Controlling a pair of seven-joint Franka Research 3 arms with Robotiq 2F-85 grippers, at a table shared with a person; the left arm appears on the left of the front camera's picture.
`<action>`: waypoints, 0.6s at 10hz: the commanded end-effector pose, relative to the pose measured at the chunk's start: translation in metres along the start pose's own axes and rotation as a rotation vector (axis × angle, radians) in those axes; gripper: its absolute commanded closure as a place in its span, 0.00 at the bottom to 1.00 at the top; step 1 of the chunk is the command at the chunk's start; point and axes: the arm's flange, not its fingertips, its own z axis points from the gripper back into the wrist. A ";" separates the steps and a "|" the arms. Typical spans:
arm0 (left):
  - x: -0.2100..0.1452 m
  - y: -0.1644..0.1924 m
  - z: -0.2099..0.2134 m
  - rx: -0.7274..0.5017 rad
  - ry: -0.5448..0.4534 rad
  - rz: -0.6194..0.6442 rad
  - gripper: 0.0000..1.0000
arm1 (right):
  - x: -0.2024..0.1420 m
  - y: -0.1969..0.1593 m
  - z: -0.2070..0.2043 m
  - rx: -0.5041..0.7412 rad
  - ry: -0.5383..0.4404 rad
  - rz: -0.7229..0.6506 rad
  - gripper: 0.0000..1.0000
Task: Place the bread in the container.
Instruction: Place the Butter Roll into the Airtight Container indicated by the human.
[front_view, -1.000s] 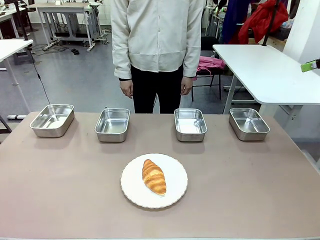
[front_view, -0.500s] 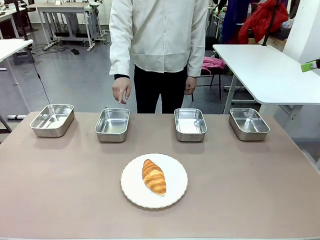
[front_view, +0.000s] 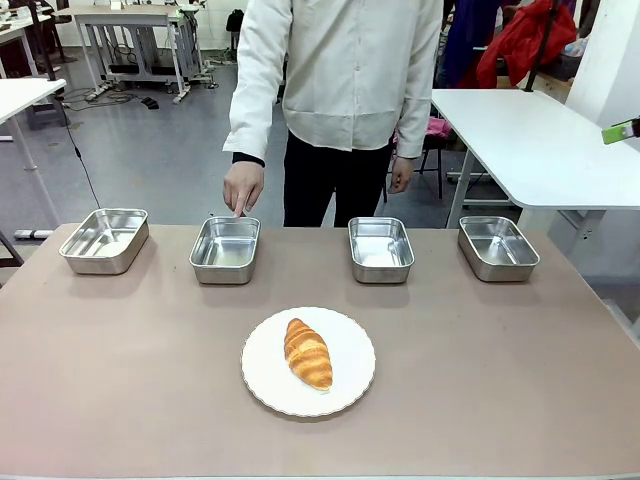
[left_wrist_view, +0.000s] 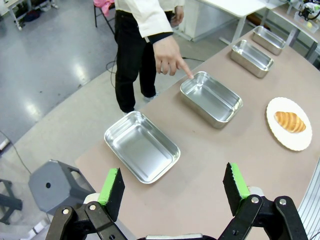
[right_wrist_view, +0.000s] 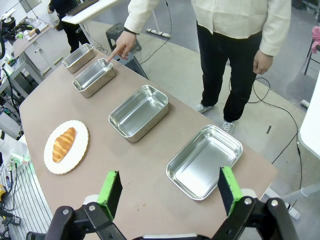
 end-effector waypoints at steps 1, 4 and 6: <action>0.001 -0.001 0.001 -0.003 -0.007 -0.011 0.00 | 0.003 0.001 -0.001 0.000 -0.009 0.001 0.00; 0.001 -0.001 0.001 -0.003 -0.007 -0.011 0.00 | 0.003 0.001 -0.001 0.000 -0.009 0.001 0.00; 0.001 -0.001 0.001 -0.003 -0.007 -0.011 0.00 | 0.003 0.001 -0.001 0.000 -0.009 0.001 0.00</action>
